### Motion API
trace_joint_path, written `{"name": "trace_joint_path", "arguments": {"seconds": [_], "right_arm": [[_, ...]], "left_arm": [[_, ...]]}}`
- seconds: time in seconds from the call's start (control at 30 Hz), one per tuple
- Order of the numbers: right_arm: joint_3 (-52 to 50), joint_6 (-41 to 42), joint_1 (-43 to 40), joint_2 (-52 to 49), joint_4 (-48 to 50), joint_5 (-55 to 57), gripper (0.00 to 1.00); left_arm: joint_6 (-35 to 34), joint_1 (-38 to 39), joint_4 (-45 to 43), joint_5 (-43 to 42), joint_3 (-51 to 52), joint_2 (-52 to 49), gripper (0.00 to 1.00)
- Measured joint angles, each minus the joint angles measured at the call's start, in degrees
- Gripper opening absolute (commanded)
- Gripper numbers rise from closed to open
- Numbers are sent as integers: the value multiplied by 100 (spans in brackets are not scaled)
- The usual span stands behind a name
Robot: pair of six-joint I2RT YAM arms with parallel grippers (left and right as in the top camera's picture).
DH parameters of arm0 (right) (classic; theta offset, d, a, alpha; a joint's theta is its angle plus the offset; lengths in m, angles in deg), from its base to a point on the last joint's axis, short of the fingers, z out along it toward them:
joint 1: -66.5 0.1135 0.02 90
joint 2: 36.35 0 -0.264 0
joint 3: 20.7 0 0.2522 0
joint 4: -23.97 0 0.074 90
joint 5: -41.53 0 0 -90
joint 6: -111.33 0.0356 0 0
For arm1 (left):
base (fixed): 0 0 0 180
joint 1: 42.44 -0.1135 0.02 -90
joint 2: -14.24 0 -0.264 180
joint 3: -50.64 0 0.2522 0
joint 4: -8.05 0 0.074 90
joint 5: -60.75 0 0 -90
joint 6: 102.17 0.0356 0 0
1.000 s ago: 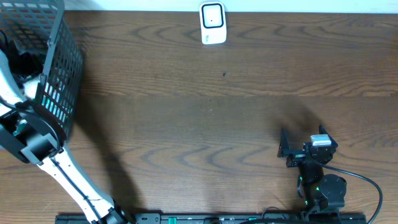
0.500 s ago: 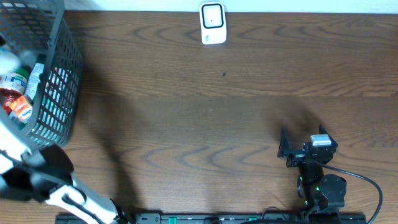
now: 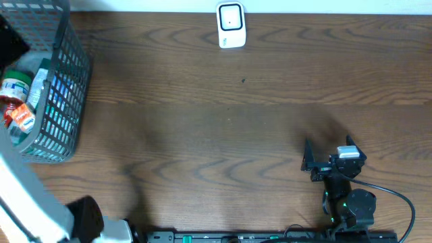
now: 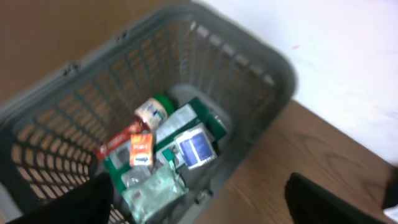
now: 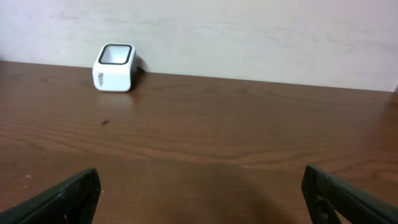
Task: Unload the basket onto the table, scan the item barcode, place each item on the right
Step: 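Grasp the clear PREMIER cotton-swab tub with the left gripper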
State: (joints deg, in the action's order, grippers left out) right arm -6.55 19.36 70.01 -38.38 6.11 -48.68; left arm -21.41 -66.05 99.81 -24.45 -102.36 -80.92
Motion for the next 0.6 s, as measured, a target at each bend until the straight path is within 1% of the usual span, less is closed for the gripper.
{"name": "trace_joint_path", "arguments": {"seconds": [0.07,0.2,0.33,0.5,0.6], "right_arm": [[0,2,0,0,0,-2,99],[0,2,0,0,0,-2,99],[0,0,0,0,0,-2,99],[0,0,0,0,0,-2,99],[0,0,0,0,0,-2,99]], "left_arm": [[-155,-96,-15,37,2,-345,96],[-354,-232,-90,94,11,-1080,98],[-483,-254,-101,118,26,-1532,98],[-859,-254,-46,105,26,-2260,98],[-1021,-254,-55,-74,26,-2761,98]]}}
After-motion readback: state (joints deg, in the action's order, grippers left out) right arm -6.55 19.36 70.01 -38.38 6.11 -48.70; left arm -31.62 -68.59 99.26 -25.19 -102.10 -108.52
